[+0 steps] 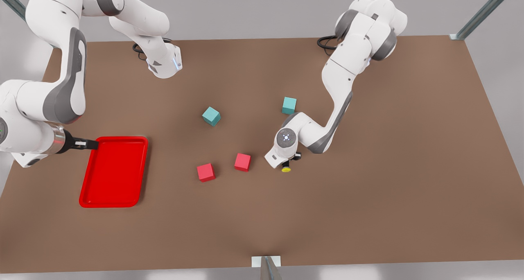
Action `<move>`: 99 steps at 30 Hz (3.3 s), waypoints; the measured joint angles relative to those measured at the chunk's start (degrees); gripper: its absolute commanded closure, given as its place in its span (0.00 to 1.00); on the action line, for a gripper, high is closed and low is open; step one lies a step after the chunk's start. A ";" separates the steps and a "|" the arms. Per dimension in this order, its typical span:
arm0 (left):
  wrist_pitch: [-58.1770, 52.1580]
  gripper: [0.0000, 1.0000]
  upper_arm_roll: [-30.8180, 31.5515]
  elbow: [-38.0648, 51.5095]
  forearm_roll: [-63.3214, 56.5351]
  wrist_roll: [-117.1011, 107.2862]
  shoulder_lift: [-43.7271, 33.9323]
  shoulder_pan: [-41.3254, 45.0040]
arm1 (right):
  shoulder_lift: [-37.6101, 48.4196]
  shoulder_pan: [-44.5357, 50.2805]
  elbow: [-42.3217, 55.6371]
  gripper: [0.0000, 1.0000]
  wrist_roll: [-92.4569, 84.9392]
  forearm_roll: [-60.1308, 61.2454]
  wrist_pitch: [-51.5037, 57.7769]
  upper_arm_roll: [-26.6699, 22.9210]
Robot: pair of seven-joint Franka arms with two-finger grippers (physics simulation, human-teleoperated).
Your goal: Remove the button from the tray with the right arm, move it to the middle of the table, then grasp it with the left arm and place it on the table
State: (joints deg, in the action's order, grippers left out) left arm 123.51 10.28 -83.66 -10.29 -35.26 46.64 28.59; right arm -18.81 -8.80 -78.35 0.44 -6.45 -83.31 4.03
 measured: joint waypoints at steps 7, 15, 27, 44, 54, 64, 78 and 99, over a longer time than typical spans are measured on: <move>-9.60 0.62 0.12 7.00 0.70 0.35 -1.78 -7.08 | -0.17 -0.07 0.08 0.00 -0.11 -0.60 0.18 0.00; -14.62 0.61 -0.34 9.62 1.06 0.41 -1.28 -18.59 | -0.07 -0.13 0.03 0.00 -0.18 -0.55 0.22 -0.06; -8.21 0.61 -0.74 11.80 1.19 -12.80 -0.45 -19.01 | -1.00 -0.07 -0.75 0.00 0.57 -0.61 0.16 -0.01; -9.10 0.61 -1.95 9.10 -43.70 -55.58 4.56 -2.92 | -2.36 0.54 -0.94 0.00 2.61 -0.42 -1.36 0.10; -12.97 0.62 -2.00 9.01 -61.11 -80.13 10.49 -1.86 | -5.26 2.21 -1.57 0.00 5.63 -1.28 -2.04 0.09; -13.78 0.62 -2.23 9.02 -68.06 -96.23 13.73 -0.35 | -5.27 2.64 -1.57 0.00 8.06 -1.39 -2.23 0.10; -17.72 0.60 -2.27 7.64 -72.86 -105.07 15.23 0.16 | -8.67 4.56 -2.01 0.00 11.40 -3.02 -3.40 0.06; -20.16 0.00 0.02 4.71 -54.13 -99.44 -4.98 -2.70 | -6.57 2.33 4.81 0.00 9.64 1.03 -3.41 -0.21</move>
State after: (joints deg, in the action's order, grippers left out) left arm 103.35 10.30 -78.95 -64.41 -134.71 41.65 25.89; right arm -25.38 -6.47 -73.54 10.09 -5.42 -86.72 3.82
